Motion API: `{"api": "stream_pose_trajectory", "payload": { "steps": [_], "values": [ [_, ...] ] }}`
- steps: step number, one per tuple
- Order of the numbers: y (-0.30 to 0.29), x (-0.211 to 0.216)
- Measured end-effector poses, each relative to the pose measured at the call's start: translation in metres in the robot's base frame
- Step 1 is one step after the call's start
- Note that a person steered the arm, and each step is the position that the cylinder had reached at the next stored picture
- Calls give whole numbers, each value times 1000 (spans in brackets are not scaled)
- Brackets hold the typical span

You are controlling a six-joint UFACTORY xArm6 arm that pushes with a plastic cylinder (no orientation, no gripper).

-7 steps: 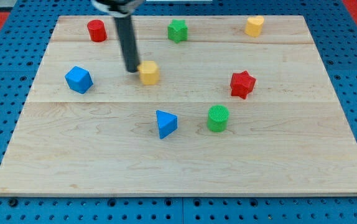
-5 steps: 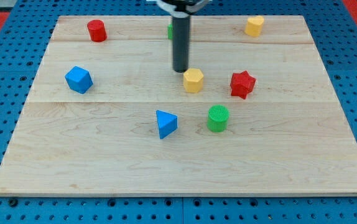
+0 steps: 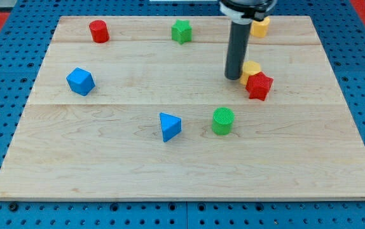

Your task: Adjust the yellow hexagon and the red star vertical to each other

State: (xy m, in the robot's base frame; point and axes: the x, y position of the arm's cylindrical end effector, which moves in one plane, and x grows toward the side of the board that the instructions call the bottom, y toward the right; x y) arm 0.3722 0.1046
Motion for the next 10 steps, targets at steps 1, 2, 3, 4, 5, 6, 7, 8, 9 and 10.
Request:
{"api": "stream_pose_trajectory", "payload": {
  "steps": [1, 2, 3, 4, 5, 6, 7, 8, 9, 10],
  "values": [
    [18, 17],
    [25, 66],
    [20, 105],
    [21, 105],
    [21, 105],
    [21, 105],
    [22, 105],
    [35, 105],
    [33, 103],
    [-9, 95]
  ]
}}
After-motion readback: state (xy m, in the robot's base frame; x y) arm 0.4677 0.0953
